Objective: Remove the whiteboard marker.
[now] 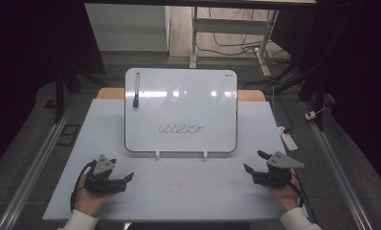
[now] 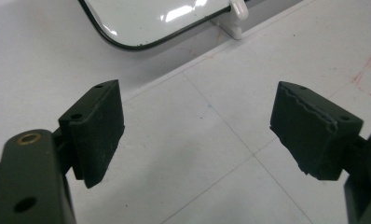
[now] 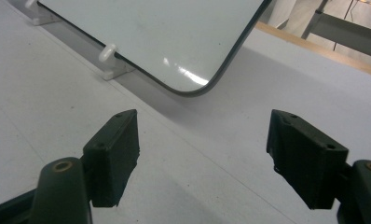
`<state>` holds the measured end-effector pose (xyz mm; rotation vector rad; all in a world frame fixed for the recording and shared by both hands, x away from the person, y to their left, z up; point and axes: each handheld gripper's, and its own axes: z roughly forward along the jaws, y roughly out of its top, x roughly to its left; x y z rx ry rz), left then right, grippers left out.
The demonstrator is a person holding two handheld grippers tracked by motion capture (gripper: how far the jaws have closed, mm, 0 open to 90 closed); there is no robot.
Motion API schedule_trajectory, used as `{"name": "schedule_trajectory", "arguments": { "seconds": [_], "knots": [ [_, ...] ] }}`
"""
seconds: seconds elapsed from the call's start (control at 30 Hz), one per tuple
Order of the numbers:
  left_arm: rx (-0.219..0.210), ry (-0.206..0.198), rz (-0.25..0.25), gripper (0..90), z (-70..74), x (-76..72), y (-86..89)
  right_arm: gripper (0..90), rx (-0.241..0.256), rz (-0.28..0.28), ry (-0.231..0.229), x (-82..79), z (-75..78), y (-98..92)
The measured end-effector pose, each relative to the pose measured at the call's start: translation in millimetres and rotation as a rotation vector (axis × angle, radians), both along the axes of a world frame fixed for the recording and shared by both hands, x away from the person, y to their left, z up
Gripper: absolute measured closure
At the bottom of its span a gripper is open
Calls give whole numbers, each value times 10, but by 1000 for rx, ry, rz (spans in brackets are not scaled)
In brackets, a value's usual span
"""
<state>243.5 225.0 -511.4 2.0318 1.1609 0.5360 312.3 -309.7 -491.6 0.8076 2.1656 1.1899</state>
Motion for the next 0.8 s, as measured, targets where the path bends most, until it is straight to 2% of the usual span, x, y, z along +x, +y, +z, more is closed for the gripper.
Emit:
{"name": "schedule_trajectory", "arguments": {
  "seconds": [0.2,0.37,0.8],
  "knots": [
    [-10,-13,-12,190,12,-6,16,259,-7,6,-11,-18,-17,23],
    [-1,-16,-23,190,21,-7,-2,257,-11,8,-21,-19,-29,33],
    [6,-15,-33,189,15,5,-15,258,-37,19,-16,-19,-87,65]
  ]
}}
